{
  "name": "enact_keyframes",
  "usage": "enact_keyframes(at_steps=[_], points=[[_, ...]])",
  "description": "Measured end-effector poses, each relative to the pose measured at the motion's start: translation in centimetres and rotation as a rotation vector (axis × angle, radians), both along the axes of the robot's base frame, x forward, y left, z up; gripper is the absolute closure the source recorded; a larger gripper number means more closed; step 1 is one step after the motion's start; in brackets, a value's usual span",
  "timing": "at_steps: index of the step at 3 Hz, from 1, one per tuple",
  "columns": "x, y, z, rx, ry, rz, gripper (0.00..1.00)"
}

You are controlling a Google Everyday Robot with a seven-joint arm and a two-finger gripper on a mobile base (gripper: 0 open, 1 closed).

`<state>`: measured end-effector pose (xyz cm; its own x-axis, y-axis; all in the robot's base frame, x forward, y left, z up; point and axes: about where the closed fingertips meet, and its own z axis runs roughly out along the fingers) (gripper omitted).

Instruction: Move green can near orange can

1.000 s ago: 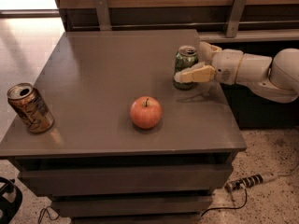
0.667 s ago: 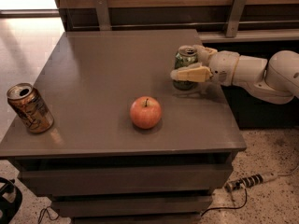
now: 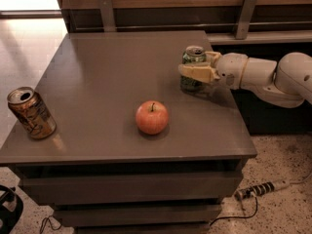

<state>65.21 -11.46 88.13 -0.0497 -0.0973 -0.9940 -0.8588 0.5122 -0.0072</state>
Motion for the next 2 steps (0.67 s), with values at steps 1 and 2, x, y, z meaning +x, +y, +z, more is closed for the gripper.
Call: enact_keyframes(at_steps=[1,2], points=[[0.00,0.27,0.02,0.000,0.000,0.004,0.85],[0.00,0.56,0.05,0.001,0.000,0.009,1.00]])
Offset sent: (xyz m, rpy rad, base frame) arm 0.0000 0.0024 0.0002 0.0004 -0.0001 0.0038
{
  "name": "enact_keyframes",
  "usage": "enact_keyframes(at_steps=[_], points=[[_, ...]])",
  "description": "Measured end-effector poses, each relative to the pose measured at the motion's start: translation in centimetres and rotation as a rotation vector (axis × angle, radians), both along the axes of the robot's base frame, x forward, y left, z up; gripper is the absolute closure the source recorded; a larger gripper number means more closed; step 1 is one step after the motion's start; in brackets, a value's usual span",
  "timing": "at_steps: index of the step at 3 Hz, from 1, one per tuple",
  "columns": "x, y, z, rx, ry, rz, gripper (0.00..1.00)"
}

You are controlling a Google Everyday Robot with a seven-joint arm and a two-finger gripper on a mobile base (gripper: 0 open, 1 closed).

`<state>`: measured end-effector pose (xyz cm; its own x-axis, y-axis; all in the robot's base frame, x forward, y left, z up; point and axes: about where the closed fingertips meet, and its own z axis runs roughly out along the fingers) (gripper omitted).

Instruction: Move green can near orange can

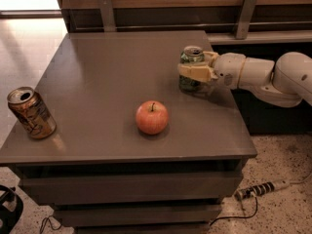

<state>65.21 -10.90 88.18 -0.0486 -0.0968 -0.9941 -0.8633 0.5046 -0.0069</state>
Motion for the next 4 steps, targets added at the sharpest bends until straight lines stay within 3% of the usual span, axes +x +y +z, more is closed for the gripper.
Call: enact_keyframes(at_steps=[1,2,4], points=[[0.0,0.0,0.0,0.000,0.000,0.001,1.00],[-0.4,1.7,1.4,-0.013,-0.004,0.009,1.00],[-2.8,8.4,5.8,-0.059,-0.061,0.066,1.00]])
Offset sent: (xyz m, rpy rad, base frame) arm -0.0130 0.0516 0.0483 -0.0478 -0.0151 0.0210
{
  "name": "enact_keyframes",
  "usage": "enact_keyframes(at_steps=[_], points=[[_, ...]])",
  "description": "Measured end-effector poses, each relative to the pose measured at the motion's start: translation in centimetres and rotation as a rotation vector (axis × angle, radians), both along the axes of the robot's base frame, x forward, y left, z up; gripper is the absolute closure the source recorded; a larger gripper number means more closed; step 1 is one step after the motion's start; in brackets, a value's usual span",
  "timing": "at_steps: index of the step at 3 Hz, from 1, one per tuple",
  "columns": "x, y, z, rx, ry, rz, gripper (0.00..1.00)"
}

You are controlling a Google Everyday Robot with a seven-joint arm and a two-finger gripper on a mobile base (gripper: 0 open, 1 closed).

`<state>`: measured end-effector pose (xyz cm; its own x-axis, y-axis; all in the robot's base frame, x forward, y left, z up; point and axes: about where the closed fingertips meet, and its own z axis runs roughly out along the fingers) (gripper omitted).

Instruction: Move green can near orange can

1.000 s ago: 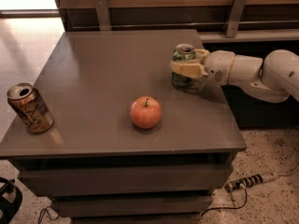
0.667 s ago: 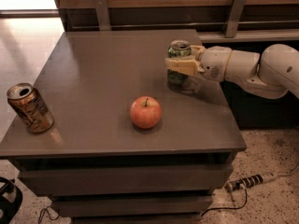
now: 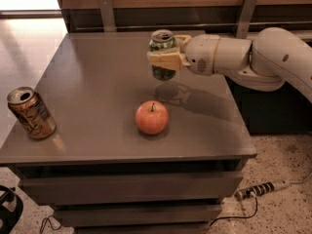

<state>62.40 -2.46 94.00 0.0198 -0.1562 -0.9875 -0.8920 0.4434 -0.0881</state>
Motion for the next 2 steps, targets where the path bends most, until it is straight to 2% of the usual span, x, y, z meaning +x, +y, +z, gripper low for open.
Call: enact_keyframes(at_steps=[1,2], points=[[-1.6,4.4,0.9,0.001,-0.022,0.064,1.00],[-3.5,8.8,0.3,0.015,-0.023,0.138,1.00]])
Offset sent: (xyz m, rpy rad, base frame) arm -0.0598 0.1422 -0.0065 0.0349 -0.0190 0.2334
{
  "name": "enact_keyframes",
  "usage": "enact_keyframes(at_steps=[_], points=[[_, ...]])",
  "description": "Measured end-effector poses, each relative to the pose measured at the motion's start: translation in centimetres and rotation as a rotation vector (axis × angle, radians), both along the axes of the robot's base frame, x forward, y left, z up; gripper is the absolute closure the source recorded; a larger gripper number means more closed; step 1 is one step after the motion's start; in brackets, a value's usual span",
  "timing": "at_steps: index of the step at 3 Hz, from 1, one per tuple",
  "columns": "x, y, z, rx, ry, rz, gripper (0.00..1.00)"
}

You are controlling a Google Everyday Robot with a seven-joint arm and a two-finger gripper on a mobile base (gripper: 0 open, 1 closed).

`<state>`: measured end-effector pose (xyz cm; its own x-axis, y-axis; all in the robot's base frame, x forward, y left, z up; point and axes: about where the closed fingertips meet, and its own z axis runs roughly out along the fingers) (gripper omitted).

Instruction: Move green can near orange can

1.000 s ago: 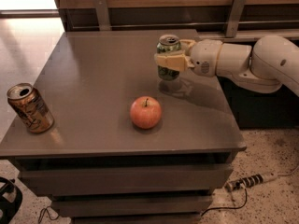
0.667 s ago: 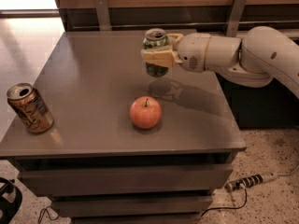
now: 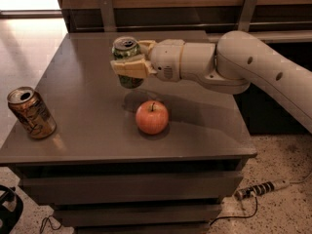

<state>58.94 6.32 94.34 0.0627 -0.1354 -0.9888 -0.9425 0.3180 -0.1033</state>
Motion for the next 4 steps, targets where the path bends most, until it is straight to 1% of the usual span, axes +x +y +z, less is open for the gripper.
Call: enact_keyframes(at_steps=[1,2,3,4], points=[[-1.9,3.5,-1.0,0.009,0.015,0.066,1.00],[-4.0,5.9,-1.7,0.018,0.028,0.122,1.00],[-3.7,6.4,-1.6,0.014,0.020,0.125,1.00],[-3.6,7.8,-2.4,0.003,0.032,0.141,1.00]])
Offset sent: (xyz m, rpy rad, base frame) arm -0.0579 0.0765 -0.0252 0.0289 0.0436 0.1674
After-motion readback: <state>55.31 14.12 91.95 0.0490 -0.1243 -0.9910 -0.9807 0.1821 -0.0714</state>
